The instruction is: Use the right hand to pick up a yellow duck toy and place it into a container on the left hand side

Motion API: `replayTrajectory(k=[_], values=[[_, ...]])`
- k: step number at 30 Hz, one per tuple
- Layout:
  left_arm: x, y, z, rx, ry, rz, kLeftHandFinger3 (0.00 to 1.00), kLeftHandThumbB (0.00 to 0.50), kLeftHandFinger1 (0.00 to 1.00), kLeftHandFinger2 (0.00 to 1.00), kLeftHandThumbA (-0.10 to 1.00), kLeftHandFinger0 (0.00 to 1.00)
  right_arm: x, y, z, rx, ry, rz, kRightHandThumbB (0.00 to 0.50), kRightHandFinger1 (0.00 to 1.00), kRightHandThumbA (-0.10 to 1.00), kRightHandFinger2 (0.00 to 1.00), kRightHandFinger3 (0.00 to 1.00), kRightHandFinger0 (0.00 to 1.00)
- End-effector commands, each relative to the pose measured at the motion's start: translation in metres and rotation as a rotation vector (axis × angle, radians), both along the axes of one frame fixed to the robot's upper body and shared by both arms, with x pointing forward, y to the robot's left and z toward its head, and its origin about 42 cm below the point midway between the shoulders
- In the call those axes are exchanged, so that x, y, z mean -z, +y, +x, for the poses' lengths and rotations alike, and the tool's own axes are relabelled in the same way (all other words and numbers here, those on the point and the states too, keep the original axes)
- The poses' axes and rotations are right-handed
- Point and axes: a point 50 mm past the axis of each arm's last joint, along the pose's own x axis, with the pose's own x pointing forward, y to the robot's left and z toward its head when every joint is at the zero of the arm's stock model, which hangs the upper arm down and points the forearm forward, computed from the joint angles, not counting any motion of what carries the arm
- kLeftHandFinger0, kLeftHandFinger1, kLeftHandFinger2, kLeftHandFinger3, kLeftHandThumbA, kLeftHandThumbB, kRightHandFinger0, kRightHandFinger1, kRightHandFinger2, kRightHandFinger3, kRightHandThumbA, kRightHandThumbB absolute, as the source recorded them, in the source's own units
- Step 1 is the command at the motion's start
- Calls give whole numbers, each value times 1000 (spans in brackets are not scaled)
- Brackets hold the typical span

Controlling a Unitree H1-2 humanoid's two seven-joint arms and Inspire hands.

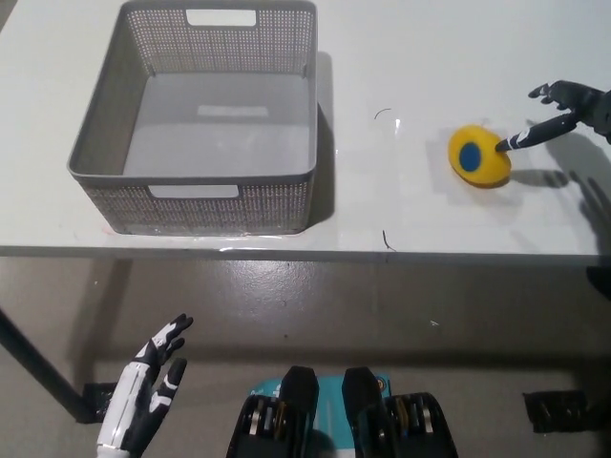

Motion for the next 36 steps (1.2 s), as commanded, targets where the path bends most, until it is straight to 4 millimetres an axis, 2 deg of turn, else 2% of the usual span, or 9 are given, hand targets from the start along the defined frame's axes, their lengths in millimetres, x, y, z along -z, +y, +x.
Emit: replayTrajectory(k=[1, 3, 6, 7, 10, 14, 23, 28, 36], values=[[-11, 3, 5, 34, -69, 15, 1000, 237, 1000, 1000, 837, 1000, -58, -6, 9, -8, -100, 22, 469, 1000, 1000, 1000, 1000, 1000], [-11, 3, 5, 35, -69, 19, 1000, 235, 1000, 1000, 832, 1000, -64, -7, 9, -5, -106, 59, 481, 1000, 1000, 1000, 1000, 1000], [-13, 3, 8, 38, -73, 21, 1000, 238, 1000, 1000, 829, 1000, -88, -4, 11, -45, -141, 162, 443, 1000, 1000, 1000, 1000, 1000], [-12, 2, 9, 41, -72, 17, 1000, 244, 1000, 1000, 823, 1000, -93, -3, 11, -39, -152, 178, 462, 1000, 1000, 1000, 1000, 1000], [-14, 2, 10, 40, -78, 32, 1000, 242, 1000, 1000, 836, 1000, -109, 7, 12, -81, -166, 193, 441, 1000, 1000, 1000, 1000, 1000], [-14, 1, 10, 45, -77, 31, 1000, 237, 1000, 1000, 836, 1000, -116, 22, 12, -121, -166, 211, 423, 1000, 1000, 1000, 1000, 1000], [-15, 1, 12, 47, -82, 21, 1000, 243, 1000, 1000, 824, 1000, -103, 33, 15, -111, -152, 186, 470, 1000, 1000, 1000, 1000, 1000], [-15, -1, 12, 54, -80, 23, 1000, 244, 1000, 1000, 831, 1000, -88, 30, 15, -104, -127, 191, 425, 1000, 1000, 1000, 1000, 1000], [-13, -2, 11, 56, -76, 26, 1000, 244, 1000, 1000, 834, 1000, -58, 21, 14, -65, -65, 168, 424, 1000, 1000, 1000, 1000, 1000]])
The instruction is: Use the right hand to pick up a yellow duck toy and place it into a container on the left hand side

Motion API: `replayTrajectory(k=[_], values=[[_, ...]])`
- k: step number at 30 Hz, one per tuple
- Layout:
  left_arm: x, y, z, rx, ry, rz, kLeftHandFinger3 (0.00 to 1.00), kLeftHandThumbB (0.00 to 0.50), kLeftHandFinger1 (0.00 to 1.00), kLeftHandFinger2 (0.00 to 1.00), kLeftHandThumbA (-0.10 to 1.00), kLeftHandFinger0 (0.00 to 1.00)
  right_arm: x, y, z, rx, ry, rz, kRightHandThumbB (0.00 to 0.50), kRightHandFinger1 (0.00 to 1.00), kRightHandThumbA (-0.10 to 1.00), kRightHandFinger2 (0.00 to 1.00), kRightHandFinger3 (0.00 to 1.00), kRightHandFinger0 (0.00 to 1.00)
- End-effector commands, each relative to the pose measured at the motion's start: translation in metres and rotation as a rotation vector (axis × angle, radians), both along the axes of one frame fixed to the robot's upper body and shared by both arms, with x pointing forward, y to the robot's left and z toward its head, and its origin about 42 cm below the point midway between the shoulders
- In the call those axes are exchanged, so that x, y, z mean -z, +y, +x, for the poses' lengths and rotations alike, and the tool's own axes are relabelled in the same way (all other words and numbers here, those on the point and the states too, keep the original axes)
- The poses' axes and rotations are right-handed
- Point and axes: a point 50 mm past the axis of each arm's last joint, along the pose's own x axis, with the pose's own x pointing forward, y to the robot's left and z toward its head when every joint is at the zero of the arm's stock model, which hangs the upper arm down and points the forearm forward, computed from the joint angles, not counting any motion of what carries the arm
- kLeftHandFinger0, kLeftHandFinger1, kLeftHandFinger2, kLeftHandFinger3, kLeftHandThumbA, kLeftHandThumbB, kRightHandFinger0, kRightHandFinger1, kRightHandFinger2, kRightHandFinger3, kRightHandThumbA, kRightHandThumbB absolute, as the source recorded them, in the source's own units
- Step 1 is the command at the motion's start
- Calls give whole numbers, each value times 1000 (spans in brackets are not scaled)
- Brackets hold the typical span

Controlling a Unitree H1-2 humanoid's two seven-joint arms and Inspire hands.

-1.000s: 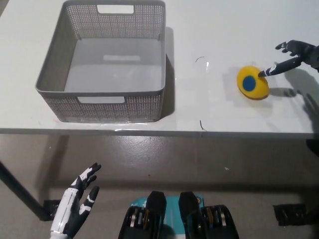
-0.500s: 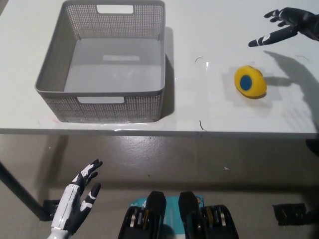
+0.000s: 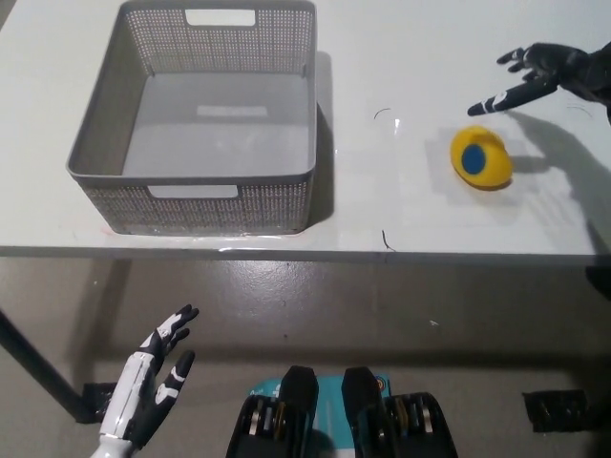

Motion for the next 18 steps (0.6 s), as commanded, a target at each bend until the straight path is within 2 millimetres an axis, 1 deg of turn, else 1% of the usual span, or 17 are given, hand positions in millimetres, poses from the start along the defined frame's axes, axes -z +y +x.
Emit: replayTrajectory(k=[1, 3, 4, 5, 9, 10, 12, 14, 18], values=[[-7, -1, 2, 28, -55, 14, 1000, 242, 1000, 1000, 833, 1000, -21, -3, 4, -19, -74, -25, 426, 1000, 1000, 1000, 1000, 1000], [-6, -1, 0, 29, -51, 18, 1000, 241, 1000, 1000, 834, 1000, -12, -6, 3, -11, -56, -41, 423, 1000, 1000, 1000, 1000, 1000], [-6, -1, 0, 29, -50, 17, 1000, 247, 1000, 1000, 837, 1000, -9, -6, 2, -11, -55, -43, 406, 1000, 1000, 1000, 1000, 1000], [-5, -2, 0, 32, -49, 14, 1000, 249, 1000, 1000, 838, 1000, -5, -9, 1, -7, -54, -40, 400, 1000, 1000, 1000, 1000, 1000], [-6, -6, 3, 44, -51, 11, 1000, 249, 1000, 1000, 832, 1000, 8, -17, -2, -3, -32, -14, 394, 1000, 1000, 1000, 1000, 1000], [-6, -6, 4, 44, -51, 14, 1000, 251, 1000, 1000, 833, 1000, 12, -18, -3, -2, -28, -16, 395, 1000, 1000, 1000, 1000, 1000], [-6, -6, 4, 46, -51, 14, 1000, 246, 1000, 1000, 829, 1000, 16, -20, -3, 11, -24, -4, 425, 1000, 1000, 1000, 1000, 1000], [-5, -7, 4, 45, -50, 14, 1000, 249, 1000, 1000, 827, 1000, 18, -21, -4, 16, -19, 3, 404, 1000, 1000, 1000, 1000, 1000], [-5, -8, 5, 49, -48, 15, 1000, 258, 1000, 1000, 825, 1000, 24, -24, -6, 6, -18, -2, 418, 1000, 1000, 1000, 1000, 1000]])
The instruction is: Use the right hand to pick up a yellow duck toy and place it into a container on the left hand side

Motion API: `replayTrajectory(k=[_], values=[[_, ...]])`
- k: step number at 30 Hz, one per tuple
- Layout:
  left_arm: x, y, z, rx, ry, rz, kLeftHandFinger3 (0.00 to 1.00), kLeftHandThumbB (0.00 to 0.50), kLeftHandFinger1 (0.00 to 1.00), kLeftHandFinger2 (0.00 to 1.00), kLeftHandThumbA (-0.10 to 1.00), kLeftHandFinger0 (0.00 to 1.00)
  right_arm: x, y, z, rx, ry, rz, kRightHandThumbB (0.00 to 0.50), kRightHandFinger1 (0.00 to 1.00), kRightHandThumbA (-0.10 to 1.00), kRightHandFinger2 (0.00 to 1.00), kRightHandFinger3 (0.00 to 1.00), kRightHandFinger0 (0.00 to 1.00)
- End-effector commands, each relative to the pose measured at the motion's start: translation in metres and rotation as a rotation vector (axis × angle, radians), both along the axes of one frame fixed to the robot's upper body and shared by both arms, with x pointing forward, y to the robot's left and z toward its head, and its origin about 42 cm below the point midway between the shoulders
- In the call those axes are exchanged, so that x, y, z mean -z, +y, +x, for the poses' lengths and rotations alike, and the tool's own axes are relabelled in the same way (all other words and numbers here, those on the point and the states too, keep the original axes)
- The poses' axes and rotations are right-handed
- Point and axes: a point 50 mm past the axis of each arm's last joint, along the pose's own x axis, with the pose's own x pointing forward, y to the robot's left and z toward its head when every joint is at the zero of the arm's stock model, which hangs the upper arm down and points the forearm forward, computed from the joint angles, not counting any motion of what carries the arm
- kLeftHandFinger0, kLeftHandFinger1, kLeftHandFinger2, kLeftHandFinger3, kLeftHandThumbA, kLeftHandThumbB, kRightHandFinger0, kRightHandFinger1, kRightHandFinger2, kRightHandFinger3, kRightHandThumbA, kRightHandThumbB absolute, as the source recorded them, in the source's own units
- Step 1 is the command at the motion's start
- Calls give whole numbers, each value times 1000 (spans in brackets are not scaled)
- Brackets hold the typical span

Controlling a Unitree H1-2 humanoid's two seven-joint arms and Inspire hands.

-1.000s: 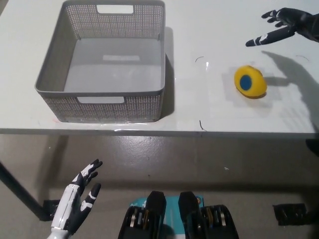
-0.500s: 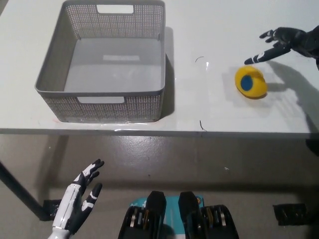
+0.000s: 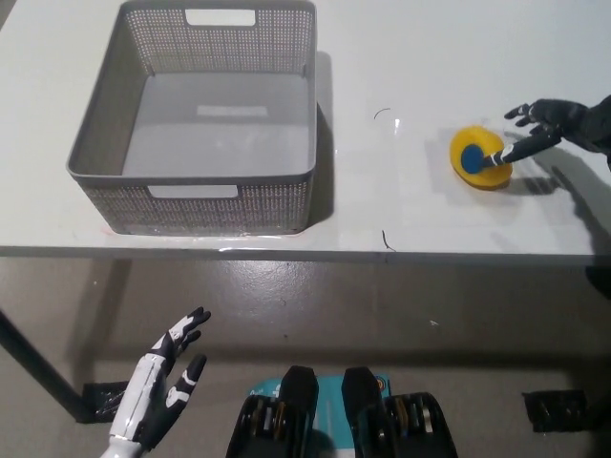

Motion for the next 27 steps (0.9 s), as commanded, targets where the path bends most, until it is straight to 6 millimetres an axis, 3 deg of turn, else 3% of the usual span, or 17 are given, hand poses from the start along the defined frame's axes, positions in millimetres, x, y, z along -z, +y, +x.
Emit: replayTrajectory(k=[1, 11, 20, 23, 27], values=[[-7, 0, 5, 20, -50, 15, 1000, 253, 1000, 1000, 821, 1000, -32, -5, 7, -15, -99, 14, 411, 1000, 1000, 1000, 1000, 1000], [-8, 0, 5, 24, -54, 21, 1000, 247, 1000, 1000, 811, 1000, -27, -3, 7, -3, -77, 57, 443, 1000, 1000, 1000, 1000, 1000], [-9, 1, 4, 26, -58, 41, 1000, 246, 1000, 1000, 808, 1000, -45, 7, 11, -40, -112, 51, 363, 1000, 1000, 1000, 1000, 1000], [-9, 0, 6, 26, -58, 38, 1000, 242, 1000, 1000, 795, 1000, -51, 12, 14, -30, -124, 61, 390, 1000, 1000, 1000, 1000, 1000], [-9, -1, 6, 29, -59, 36, 1000, 245, 1000, 1000, 788, 1000, -53, 21, 15, -48, -126, 69, 368, 1000, 1000, 1000, 1000, 1000]])
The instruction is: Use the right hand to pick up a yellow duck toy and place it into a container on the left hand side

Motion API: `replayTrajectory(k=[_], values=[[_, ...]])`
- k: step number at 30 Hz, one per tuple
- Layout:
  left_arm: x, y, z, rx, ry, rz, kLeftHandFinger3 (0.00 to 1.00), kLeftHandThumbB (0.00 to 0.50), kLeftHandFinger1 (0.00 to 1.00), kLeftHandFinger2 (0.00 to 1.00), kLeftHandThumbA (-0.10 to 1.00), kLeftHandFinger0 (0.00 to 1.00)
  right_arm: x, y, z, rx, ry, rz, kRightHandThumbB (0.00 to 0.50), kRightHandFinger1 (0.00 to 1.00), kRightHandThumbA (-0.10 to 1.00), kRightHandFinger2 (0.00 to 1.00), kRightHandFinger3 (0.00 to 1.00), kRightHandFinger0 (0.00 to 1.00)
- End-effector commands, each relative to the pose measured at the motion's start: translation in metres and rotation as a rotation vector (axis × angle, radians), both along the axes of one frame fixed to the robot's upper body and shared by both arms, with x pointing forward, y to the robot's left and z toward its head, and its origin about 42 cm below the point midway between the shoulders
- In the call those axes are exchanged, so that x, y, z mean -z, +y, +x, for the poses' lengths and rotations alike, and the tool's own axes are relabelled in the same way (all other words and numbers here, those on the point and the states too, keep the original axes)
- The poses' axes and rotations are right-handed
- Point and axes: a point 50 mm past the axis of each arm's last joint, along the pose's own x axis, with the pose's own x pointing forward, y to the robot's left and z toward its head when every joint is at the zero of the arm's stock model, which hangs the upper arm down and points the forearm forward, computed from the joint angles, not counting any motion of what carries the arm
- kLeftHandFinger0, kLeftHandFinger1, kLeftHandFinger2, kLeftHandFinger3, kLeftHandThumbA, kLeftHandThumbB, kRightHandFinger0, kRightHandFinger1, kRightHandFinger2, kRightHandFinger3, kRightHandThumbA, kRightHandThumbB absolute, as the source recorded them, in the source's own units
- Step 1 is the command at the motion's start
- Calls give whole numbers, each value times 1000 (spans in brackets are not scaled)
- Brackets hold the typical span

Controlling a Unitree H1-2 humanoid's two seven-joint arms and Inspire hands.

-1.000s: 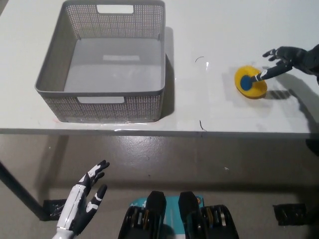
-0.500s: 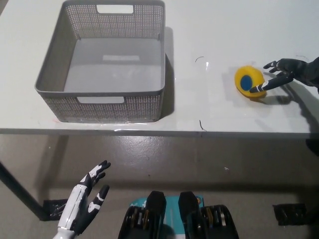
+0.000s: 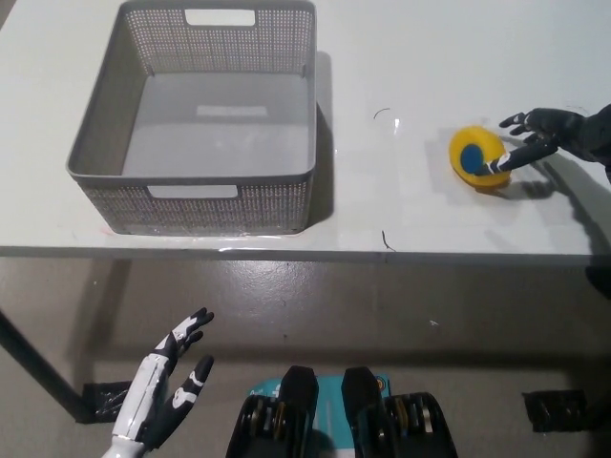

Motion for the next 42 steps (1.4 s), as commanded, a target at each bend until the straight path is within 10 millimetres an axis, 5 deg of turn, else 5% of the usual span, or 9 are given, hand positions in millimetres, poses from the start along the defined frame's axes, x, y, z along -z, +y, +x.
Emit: replayTrajectory(k=[1, 6, 17, 19, 36, 37, 39, 41, 42], values=[[-10, 1, 6, 23, -58, 13, 1000, 246, 1000, 1000, 785, 1000, -54, 17, 15, -43, -121, 43, 364, 1000, 1000, 1000, 1000, 1000], [-11, 1, 7, 22, -61, 9, 1000, 243, 1000, 1000, 769, 1000, -44, 28, 14, -56, -102, 12, 436, 1000, 1000, 1000, 1000, 1000], [-14, 1, 10, 15, -75, 8, 1000, 233, 1000, 1000, 765, 1000, -10, 44, 7, -103, -56, 14, 336, 1000, 1000, 1000, 1000, 1000], [-15, 1, 11, 12, -79, 5, 1000, 232, 1000, 1000, 765, 1000, -8, 46, 7, -101, -43, -27, 372, 1000, 1000, 1000, 1000, 1000], [-20, 9, 13, -6, -92, -21, 1000, 233, 1000, 1000, 823, 1000, 47, 22, -10, -10, 57, -220, 362, 1000, 1000, 1000, 1000, 1000], [-20, 9, 13, -7, -94, -20, 1000, 229, 1000, 1000, 831, 1000, 48, 21, -10, 6, 54, -219, 352, 1000, 975, 1000, 1000, 1000], [-21, 9, 13, -9, -97, -17, 1000, 225, 1000, 1000, 837, 1000, 50, 18, -11, 83, 41, -191, 321, 1000, 606, 1000, 1000, 1000], [-21, 9, 13, -9, -97, -17, 1000, 217, 1000, 1000, 840, 1000, 52, 15, -12, 115, 16, -186, 271, 1000, 402, 1000, 1000, 1000], [-21, 9, 13, -7, -97, -17, 1000, 215, 1000, 1000, 840, 1000, 54, 13, -12, 148, -26, -172, 281, 787, 254, 955, 1000, 695]])
